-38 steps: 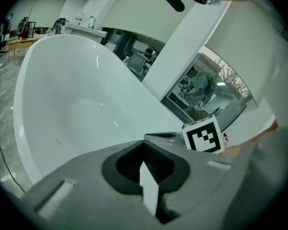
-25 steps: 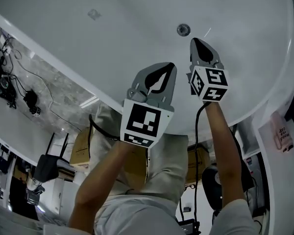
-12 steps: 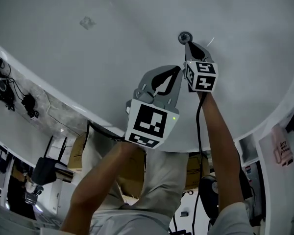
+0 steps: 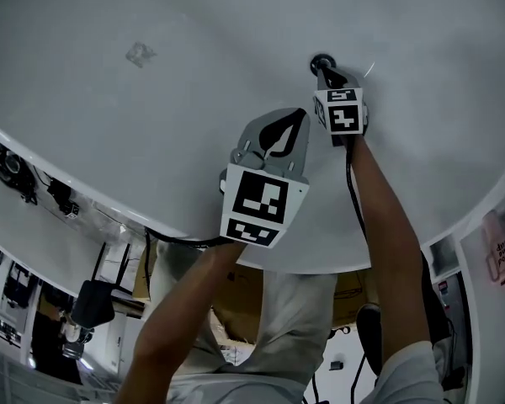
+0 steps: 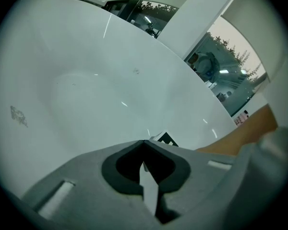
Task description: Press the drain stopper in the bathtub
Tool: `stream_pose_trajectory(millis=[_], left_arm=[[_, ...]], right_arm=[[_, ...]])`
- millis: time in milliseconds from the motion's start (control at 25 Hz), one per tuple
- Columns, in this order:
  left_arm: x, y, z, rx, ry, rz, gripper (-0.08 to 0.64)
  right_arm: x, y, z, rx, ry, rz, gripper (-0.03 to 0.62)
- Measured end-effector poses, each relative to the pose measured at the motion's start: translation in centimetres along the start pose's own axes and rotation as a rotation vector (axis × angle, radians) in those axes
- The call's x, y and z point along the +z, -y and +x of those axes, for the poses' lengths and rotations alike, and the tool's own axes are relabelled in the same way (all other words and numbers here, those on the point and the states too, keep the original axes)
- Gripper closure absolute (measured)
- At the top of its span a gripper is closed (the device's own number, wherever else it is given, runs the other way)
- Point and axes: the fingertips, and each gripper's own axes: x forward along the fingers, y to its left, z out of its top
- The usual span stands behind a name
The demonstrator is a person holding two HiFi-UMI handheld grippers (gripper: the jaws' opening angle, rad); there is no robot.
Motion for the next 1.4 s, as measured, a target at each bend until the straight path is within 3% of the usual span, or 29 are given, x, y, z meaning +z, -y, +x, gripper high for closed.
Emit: stream_pose_trajectory(millis=[600, 920, 1040, 1200, 1400], left_arm=[[0.7, -1.8, 2.0, 0.023, -0.055, 0.064, 0.560], [0.2, -2.4, 2.3, 0.020, -0.066, 0.024, 0.560], [-0.1, -2.5, 2.2, 0.021, -0.066, 0.021, 0.560], [-0.2, -2.3, 2.2, 0.028, -0.067, 0.020, 0.560], [0.8, -2.0, 1.9, 0.020, -0.056, 0.035, 0.560]], right_arm=[[-1.0, 1.3, 3.3, -0.015, -0.058, 0.005, 0.584], [-0.9, 1.4, 3.7, -0.077, -0.109, 0.002, 0.583], [-1.0, 1.1, 4.0, -0.055, -0.120, 0.013, 0.583], [-1.2, 1.1, 3.7, -0.010, -0.121, -0.024, 0.582], [-0.5, 1.0, 2.8, -0.033, -0.109, -0.080, 0.580]])
